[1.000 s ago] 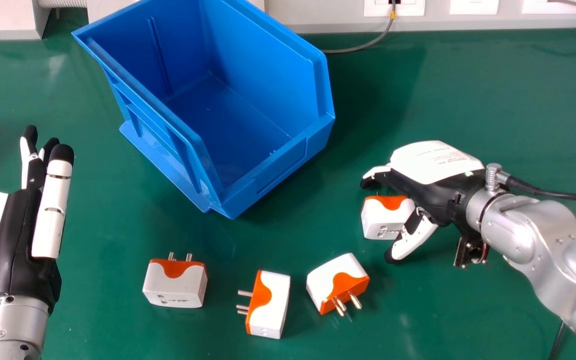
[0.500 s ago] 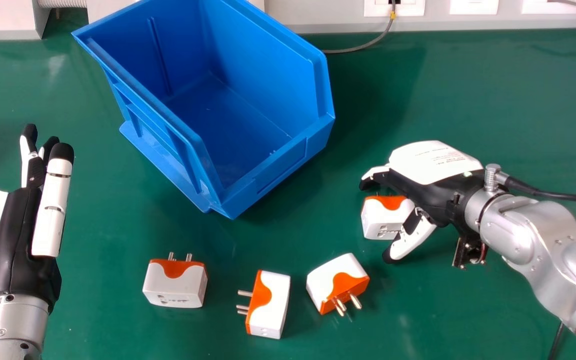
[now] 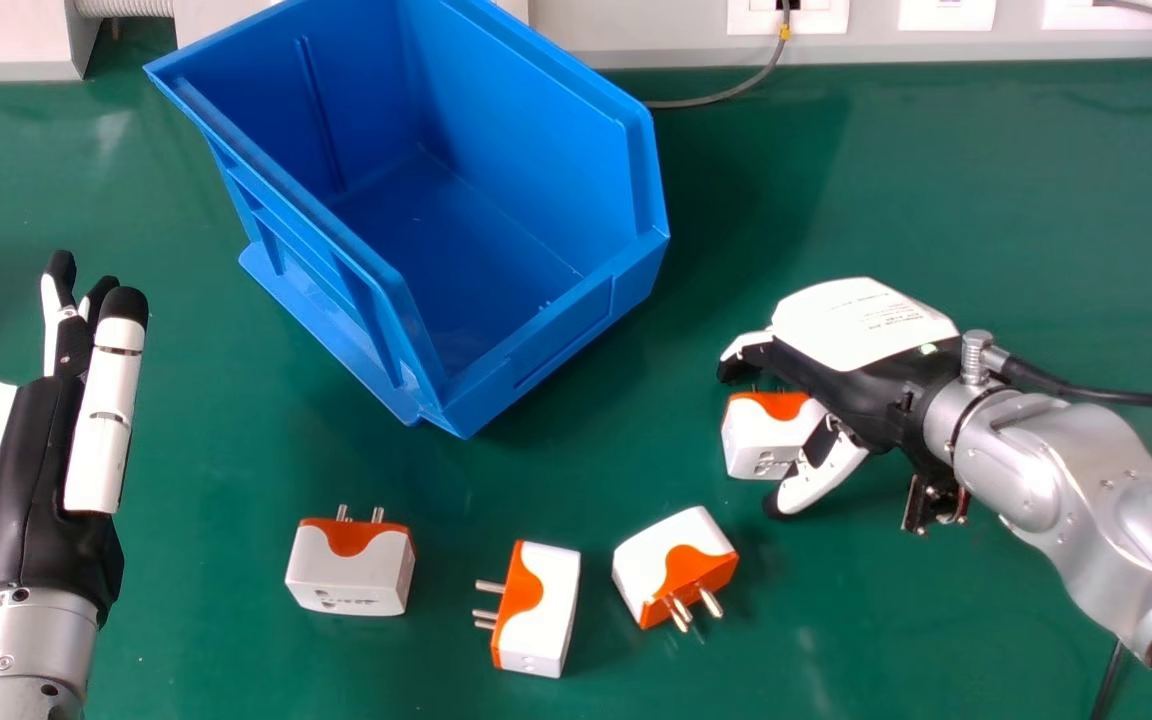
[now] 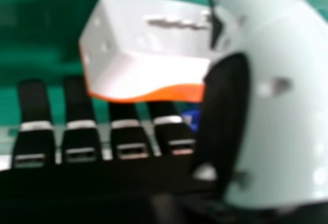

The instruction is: Pick all objects and put in blue box

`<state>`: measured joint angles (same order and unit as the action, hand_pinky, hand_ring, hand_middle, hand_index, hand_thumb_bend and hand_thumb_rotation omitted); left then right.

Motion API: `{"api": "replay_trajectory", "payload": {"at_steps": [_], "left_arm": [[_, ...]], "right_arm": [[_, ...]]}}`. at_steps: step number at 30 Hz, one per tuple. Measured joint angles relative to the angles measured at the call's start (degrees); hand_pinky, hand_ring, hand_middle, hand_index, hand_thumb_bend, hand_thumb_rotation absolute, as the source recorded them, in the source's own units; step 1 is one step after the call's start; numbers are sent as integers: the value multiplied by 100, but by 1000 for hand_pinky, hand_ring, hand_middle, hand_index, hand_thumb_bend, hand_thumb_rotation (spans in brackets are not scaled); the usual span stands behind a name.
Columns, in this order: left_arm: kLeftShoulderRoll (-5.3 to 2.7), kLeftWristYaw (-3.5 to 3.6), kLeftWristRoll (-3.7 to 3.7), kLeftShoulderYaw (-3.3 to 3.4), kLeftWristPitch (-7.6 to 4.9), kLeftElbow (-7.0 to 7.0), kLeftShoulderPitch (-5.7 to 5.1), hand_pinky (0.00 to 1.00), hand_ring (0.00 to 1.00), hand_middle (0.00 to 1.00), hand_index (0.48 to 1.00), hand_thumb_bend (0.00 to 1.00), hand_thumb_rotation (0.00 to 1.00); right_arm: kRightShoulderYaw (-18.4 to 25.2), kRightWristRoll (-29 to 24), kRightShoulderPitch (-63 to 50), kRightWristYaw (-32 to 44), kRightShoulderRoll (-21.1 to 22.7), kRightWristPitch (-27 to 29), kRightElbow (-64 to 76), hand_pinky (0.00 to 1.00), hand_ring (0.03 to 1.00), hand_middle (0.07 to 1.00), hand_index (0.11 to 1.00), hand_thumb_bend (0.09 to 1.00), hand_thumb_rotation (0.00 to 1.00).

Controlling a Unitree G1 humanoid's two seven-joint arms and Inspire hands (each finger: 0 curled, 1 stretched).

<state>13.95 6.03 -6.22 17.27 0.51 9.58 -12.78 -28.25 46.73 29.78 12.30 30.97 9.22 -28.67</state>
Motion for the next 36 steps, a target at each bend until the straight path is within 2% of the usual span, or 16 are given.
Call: {"api": "replay_trajectory", "payload": {"at_steps": [6,13,17,23,31,36], "left_arm": [[-1,-22,0,2,48,40,-2,1000,1000,1000,1000,388,1000],[-1,-45,2,2,100,83,-1,1000,1000,1000,1000,391,1000],[-1,-96,4,1,140,91,0,1000,1000,1000,1000,392,1000],[-2,-105,5,-4,149,119,0,1000,1000,1000,1000,389,1000],[-17,-121,7,-14,148,121,4,1000,1000,1000,1000,383,1000],[-30,-125,5,-22,149,124,13,1000,1000,1000,1000,387,1000]], "right_arm": [[-59,-54,115,-139,-2,292,-281,278,324,368,510,496,160],[2,-344,121,195,-31,86,-279,241,282,332,483,490,159],[24,-385,121,304,-80,-118,-216,244,291,340,476,487,157],[39,-392,119,349,-105,-241,-172,273,330,379,476,484,155],[181,-446,-124,448,-18,-410,259,162,216,279,471,484,153],[587,-729,-524,581,228,-381,1076,100,148,213,470,484,152]]}}
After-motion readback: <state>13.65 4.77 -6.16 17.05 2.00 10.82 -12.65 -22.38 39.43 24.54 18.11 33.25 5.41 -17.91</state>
